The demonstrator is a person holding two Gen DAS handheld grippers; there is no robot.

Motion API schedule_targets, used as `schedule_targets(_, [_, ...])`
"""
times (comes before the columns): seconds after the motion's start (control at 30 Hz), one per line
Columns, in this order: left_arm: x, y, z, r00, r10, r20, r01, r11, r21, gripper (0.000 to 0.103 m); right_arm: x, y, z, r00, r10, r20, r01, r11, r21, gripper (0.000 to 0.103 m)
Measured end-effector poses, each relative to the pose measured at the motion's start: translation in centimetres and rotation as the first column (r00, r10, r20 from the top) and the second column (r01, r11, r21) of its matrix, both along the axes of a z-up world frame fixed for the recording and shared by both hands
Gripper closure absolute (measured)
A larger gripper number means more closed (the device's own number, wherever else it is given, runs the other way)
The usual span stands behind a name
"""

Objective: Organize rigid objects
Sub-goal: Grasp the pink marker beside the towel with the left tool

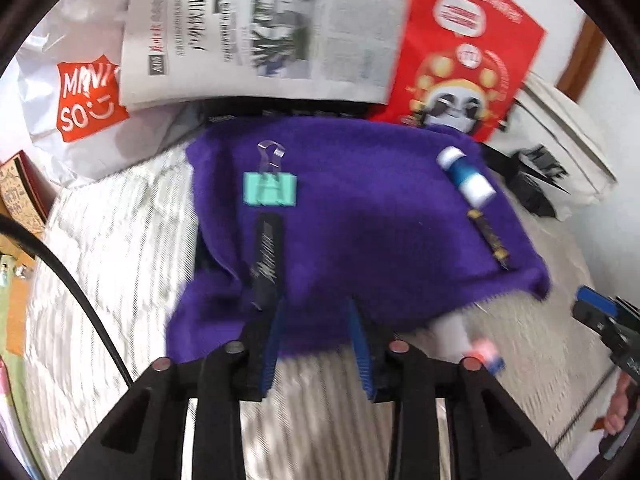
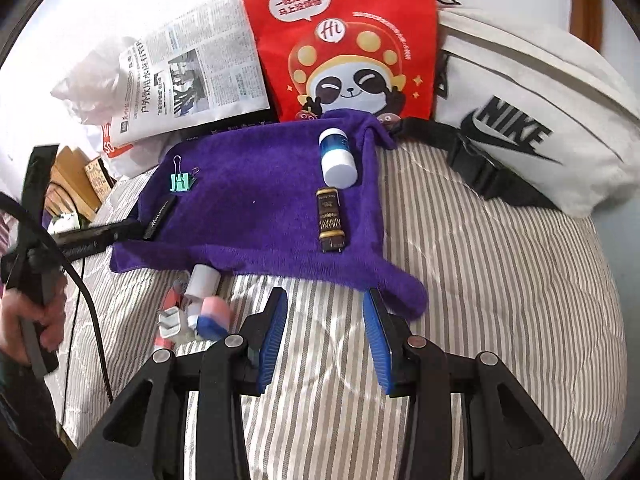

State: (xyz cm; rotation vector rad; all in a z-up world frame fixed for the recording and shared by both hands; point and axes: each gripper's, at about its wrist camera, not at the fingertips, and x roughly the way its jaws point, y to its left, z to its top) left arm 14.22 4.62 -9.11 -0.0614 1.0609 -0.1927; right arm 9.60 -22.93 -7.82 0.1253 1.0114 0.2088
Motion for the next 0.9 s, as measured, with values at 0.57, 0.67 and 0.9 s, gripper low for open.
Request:
schedule_targets(0.57, [-5.6, -5.9, -3.7, 0.99, -0.102, -0.103, 0.103, 0.995, 0.009, 0.071, -4.4, -0.5, 0.4, 1.0, 0.001, 0.003, -0.001, 1.0, 0.004, 0.061])
schedule_targets(0.67, [-5.6, -6.6, -4.1, 0.989, -0.11, -0.102, 0.115, 0.992, 0.049, 0.071, -4.6, -0.3, 0.1, 1.0, 0.008, -0.002, -0.008, 1.0, 0.005, 0.06])
schedule_targets(0.9, [-5.7, -5.5, -4.3, 0.991, -0.088, -0.099, 0.098, 0.99, 0.104, 0.071, -4.9, -0.3, -0.3, 1.0, 0.021, -0.009, -0.021, 1.0, 0.018, 0.06])
